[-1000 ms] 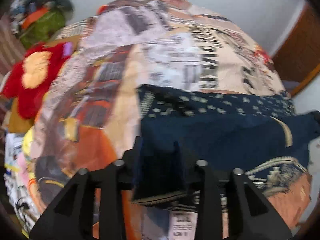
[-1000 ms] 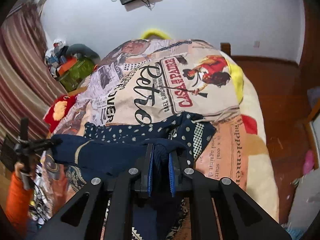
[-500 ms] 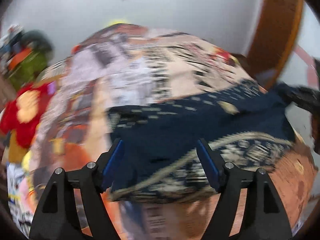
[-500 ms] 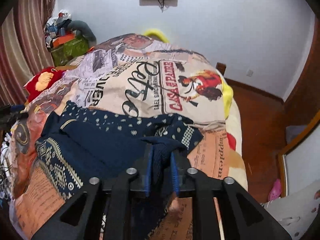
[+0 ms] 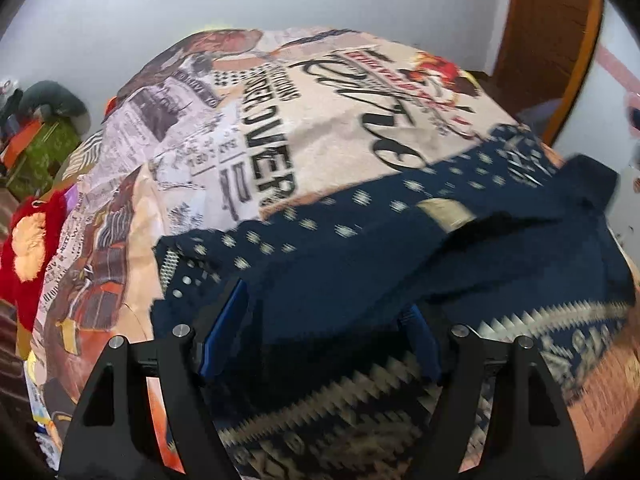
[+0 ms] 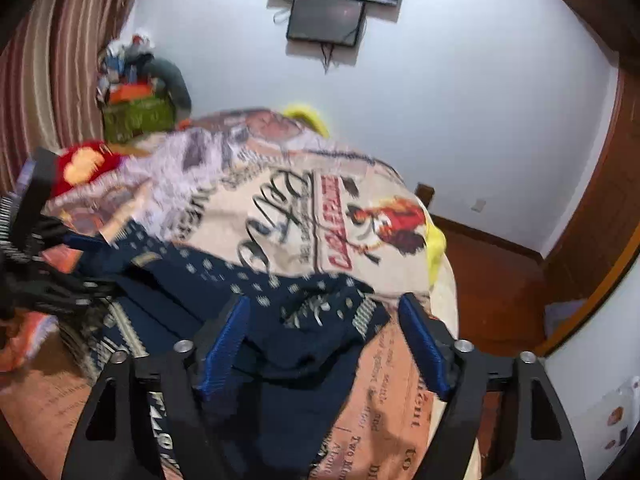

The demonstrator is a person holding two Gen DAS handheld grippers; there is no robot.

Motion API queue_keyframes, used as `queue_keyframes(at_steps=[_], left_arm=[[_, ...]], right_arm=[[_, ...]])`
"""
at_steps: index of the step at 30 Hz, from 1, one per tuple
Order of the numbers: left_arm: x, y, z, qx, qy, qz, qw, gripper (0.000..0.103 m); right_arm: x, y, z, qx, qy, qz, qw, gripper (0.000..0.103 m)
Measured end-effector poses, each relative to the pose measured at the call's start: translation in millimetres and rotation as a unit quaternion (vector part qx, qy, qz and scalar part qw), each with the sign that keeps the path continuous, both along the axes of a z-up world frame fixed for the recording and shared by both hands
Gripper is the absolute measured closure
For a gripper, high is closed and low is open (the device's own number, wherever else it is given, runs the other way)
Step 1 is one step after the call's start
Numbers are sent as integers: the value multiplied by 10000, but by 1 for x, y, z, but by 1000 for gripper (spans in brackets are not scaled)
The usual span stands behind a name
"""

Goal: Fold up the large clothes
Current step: 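Press and smooth the folded navy hoodie with both grippers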

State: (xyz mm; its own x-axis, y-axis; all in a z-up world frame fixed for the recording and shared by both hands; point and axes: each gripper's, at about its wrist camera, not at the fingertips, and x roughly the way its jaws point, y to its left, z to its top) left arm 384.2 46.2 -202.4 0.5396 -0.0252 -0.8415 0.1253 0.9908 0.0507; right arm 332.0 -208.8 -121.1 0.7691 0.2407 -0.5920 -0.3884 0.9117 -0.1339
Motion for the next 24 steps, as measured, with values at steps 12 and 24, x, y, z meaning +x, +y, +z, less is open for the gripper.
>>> queue_keyframes(at_steps=[12, 24], left_arm=[[33, 84, 16, -303, -137, 1190, 9923, 28], [0, 148, -25, -914, 419, 1311, 9863, 28]], right_arm=[[18, 73, -54, -640, 751, 898, 9911, 12], [111, 34, -81, -623, 1458, -144, 9872, 12]])
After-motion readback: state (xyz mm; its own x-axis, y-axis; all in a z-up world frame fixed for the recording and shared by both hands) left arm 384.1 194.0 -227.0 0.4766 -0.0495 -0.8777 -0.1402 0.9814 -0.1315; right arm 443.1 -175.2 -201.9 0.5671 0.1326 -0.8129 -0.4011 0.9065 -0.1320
